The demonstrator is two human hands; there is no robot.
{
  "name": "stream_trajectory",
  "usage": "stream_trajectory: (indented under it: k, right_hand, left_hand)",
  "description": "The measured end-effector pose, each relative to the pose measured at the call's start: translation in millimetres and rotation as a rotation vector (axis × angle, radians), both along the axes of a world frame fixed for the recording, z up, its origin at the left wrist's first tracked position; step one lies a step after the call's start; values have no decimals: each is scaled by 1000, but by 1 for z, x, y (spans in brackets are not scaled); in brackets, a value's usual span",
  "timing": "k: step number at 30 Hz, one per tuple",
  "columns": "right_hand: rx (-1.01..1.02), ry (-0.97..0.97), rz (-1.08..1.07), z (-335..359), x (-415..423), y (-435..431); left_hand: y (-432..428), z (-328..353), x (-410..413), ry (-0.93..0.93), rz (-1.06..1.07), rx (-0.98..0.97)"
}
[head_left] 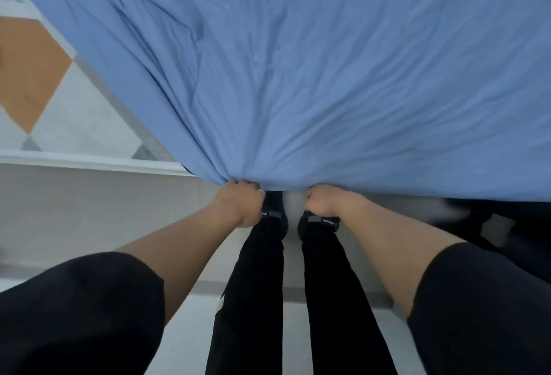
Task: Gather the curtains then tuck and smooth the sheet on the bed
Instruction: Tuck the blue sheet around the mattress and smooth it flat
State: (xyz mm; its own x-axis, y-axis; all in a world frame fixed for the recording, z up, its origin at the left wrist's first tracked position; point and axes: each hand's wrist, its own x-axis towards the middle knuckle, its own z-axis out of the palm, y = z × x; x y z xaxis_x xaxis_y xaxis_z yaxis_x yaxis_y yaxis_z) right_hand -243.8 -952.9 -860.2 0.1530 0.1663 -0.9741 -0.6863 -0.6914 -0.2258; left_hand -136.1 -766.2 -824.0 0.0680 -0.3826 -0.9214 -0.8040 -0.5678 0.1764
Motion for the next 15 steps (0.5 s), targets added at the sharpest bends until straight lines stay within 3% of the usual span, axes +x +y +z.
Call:
stream_trajectory:
  k: [2,5,12,15]
  right_hand:
    - [18,-24,55,9,11,-10]
    - [18,-69,104,33,30,-22]
    - [-185,-373,-149,97,101,19]
    - [-123,-485,-264,103,143,71]
  left_hand:
    - [-6,13,6,-2,177,-131]
    - [-3,42,28,-42,272,-245]
    - [75,81,116,-334,237,-386]
    - [112,69,155,-473,164,-462]
